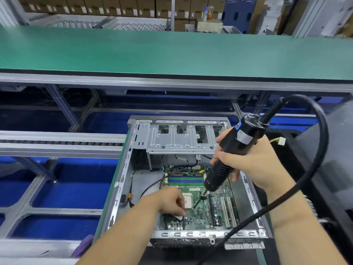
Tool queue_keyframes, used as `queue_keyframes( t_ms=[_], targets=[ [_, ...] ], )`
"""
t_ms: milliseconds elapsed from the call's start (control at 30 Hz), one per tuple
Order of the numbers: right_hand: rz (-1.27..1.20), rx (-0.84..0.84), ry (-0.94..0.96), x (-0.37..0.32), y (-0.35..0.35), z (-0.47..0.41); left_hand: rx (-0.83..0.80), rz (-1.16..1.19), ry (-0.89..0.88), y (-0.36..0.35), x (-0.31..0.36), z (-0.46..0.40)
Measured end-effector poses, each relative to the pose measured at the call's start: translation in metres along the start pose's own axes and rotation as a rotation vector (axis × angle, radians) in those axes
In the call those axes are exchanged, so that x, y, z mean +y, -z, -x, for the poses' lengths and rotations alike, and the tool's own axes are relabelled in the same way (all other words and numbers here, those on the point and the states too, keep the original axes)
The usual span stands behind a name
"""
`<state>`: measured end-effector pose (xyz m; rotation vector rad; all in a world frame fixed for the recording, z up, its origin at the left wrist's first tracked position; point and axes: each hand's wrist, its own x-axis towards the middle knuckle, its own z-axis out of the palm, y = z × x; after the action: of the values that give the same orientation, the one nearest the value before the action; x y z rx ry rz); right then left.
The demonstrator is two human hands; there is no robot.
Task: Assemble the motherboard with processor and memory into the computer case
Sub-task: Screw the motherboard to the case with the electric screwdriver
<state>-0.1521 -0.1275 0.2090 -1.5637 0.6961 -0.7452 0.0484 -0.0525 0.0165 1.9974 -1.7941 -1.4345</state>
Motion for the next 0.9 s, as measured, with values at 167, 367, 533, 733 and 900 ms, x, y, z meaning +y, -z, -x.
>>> queue_keyframes(
  t_ms=[167, 367, 533, 733, 900],
  targets=[
    [0.049, -0.122, -0.032, -0.002, -0.007, -0.004, -0.056, -0.11, -0.006, 0.0, 0.007, -0.002],
    [0.07, -0.21, -0.092, 0.002, -0.012, -0.006, -0.045, -0.34, 0.004, 0.0, 0.015, -0.01],
    [0.055, -0.226, -0.097, 0.005, -0.009, -0.009, -0.035, -0.475, -0.003, -0.002, 0.017, -0.018],
    [0.098, -0.245, -0.113, 0.004, 0.0, -0.006, -0.021, -0.561, -0.012, -0.002, 0.019, -0.022],
    [0.135, -0.238, -0.115, 0.002, 0.007, -0.002, 0.028, -0.442, -0.091, -0.005, 0.024, -0.027]
  ],
)
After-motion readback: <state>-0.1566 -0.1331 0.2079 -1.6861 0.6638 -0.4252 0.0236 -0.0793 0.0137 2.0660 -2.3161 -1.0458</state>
